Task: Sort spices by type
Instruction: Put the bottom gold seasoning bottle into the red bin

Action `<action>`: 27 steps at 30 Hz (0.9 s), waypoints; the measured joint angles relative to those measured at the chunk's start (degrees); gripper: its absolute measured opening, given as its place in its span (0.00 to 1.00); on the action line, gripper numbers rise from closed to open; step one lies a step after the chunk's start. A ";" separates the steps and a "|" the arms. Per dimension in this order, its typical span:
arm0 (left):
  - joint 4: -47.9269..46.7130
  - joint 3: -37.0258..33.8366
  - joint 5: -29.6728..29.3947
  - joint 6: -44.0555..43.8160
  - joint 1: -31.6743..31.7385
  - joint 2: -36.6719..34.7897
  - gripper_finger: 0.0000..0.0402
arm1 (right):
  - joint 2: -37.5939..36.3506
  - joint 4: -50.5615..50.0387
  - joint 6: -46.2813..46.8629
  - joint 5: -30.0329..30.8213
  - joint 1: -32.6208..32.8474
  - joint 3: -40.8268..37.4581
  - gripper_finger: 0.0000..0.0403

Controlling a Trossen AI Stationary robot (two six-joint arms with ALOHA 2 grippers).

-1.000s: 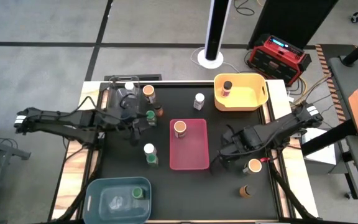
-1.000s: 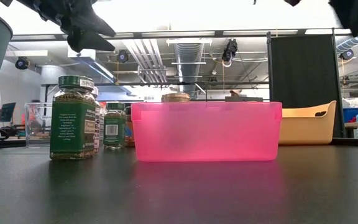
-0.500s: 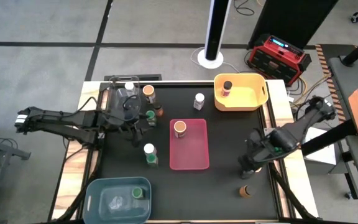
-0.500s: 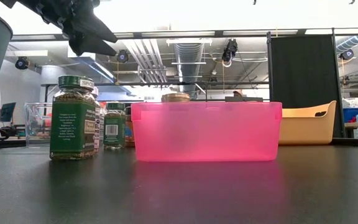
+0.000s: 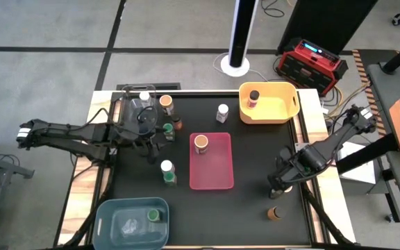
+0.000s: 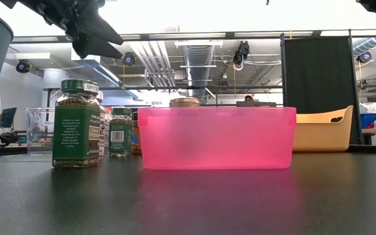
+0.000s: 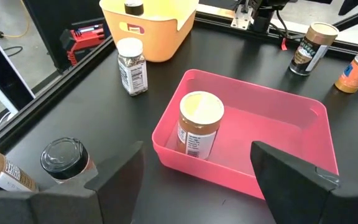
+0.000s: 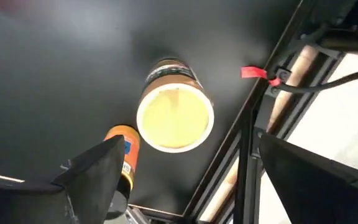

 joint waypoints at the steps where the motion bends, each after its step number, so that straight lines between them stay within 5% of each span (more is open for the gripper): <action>1: 0.00 0.00 0.00 0.00 0.00 0.00 0.69 | -0.48 1.26 0.00 0.00 0.00 -1.02 0.90; 27: 0.00 -0.01 -0.07 0.02 0.02 0.17 0.69 | -4.90 24.45 2.88 -0.09 0.00 -20.53 0.90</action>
